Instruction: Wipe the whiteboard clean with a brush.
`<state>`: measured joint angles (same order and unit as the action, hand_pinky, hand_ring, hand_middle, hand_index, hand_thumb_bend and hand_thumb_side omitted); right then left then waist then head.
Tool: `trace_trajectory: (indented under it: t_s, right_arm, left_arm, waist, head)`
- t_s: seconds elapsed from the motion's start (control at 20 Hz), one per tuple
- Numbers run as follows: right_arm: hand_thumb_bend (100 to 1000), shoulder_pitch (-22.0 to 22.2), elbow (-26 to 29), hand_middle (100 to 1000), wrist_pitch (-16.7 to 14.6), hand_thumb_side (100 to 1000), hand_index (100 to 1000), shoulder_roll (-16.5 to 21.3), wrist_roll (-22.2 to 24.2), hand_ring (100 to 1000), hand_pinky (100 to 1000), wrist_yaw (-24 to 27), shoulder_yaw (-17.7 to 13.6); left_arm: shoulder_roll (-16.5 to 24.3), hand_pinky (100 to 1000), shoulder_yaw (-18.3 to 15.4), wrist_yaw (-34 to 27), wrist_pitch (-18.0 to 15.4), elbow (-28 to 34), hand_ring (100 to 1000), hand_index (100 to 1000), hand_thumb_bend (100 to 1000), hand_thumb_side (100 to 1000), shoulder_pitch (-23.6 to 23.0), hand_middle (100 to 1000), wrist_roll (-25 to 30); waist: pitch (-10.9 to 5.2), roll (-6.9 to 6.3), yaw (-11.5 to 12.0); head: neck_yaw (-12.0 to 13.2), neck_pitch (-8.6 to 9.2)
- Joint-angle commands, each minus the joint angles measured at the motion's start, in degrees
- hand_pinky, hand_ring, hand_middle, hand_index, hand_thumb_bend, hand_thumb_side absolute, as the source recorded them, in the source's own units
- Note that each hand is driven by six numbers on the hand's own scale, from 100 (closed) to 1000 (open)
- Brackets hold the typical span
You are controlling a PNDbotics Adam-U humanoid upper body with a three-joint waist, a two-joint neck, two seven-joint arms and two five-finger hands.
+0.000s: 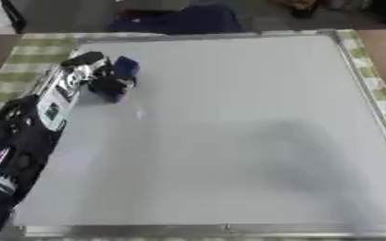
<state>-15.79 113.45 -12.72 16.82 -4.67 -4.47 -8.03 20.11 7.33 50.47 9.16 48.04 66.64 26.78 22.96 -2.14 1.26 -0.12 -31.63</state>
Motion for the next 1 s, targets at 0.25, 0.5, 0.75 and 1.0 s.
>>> trace_trajectory:
  t_s: [0.25,0.5,0.75,1.0]
  right_arm:
    - [100,-0.5,1.1,482,0.1,966,494,0.4,0.2,626,720,0.1,0.0]
    - [100,-0.5,1.1,482,0.1,967,494,0.4,0.2,626,720,0.2,-0.1]
    - [100,-0.5,1.1,481,0.0,969,493,0.4,0.2,625,720,0.1,-0.1]
    - [100,-0.5,1.1,481,0.0,970,493,0.3,0.2,626,719,0.0,-0.1]
  left_arm:
    - [0.6,497,-0.3,0.5,-0.3,0.6,693,116,240,722,1.0,595,0.8]
    - [0.6,492,-0.4,0.6,0.1,0.5,685,114,193,695,0.9,582,0.2]
    - [0.5,491,-0.3,0.8,-0.2,0.4,688,111,212,633,0.9,589,-0.1]
    - [0.3,488,-0.3,1.2,-0.7,0.1,684,110,290,622,1.0,582,-0.3]
  waist:
    - [-1.31,0.09,0.1]
    - [-1.33,0.09,0.1]
    - [-1.14,0.16,0.0]
    - [-0.90,0.21,0.0]
  head:
    - [0.0,0.37]
    - [0.0,0.46]
    - [0.1,0.57]
    - [0.2,0.78]
